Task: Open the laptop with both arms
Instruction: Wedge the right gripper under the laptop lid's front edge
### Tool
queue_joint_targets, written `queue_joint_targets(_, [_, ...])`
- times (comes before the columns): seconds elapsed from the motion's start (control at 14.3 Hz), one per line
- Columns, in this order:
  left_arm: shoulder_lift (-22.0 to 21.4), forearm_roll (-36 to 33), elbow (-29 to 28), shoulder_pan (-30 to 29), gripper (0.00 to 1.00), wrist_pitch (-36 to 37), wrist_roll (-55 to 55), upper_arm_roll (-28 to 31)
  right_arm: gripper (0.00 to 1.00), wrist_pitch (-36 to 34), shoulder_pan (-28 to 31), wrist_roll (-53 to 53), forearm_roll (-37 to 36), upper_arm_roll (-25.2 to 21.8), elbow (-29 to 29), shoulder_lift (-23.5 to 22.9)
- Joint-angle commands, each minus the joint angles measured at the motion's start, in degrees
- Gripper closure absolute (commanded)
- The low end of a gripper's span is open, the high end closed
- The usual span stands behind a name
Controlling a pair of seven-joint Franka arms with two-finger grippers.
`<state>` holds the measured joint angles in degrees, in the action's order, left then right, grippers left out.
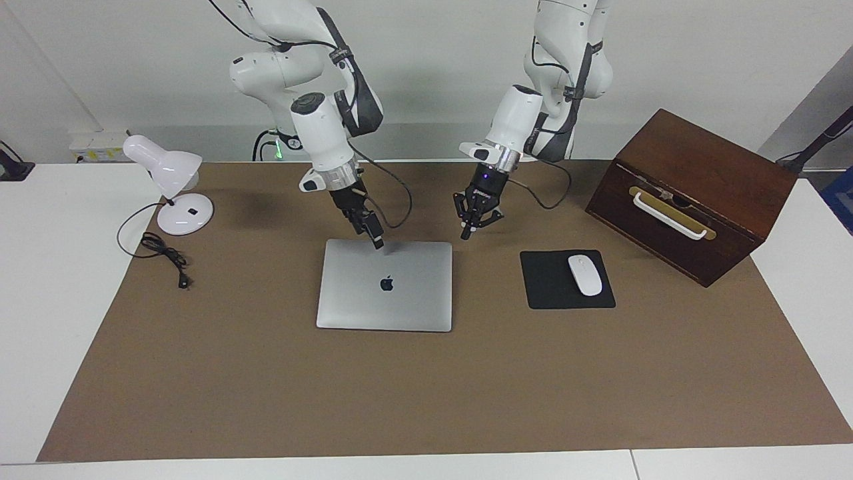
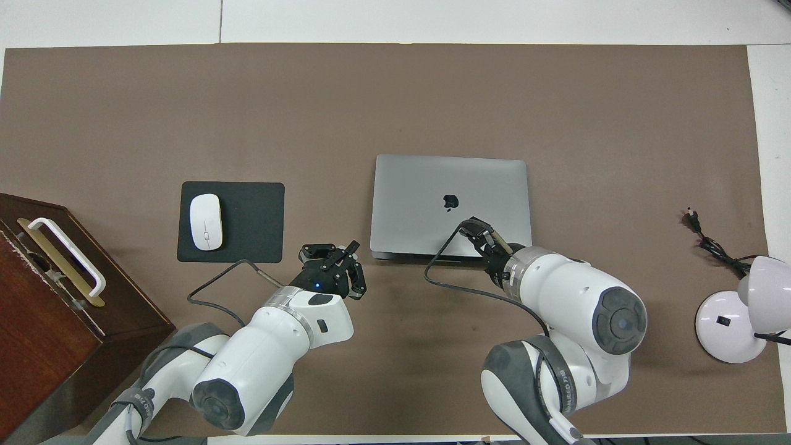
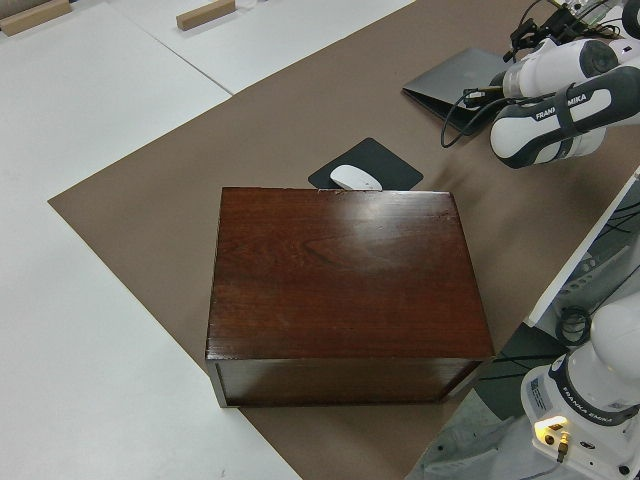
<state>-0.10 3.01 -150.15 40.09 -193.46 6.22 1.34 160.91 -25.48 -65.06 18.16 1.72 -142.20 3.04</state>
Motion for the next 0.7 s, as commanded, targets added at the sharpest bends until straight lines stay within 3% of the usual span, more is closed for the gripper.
queue_joint_targets(0.0, [5.44,0.06,-0.67,1.57,1.0,-7.17,1.16,0.94,0.03,0.81,-0.62,0.37,3.72,0.13,-0.18,-0.31])
queue_joint_targets(0.63, [11.08,-2.04,3.11,1.39,1.0,-7.19,1.25,0.85,0.03,0.72,-1.85,2.39,6.01,0.13,0.26,-1.01])
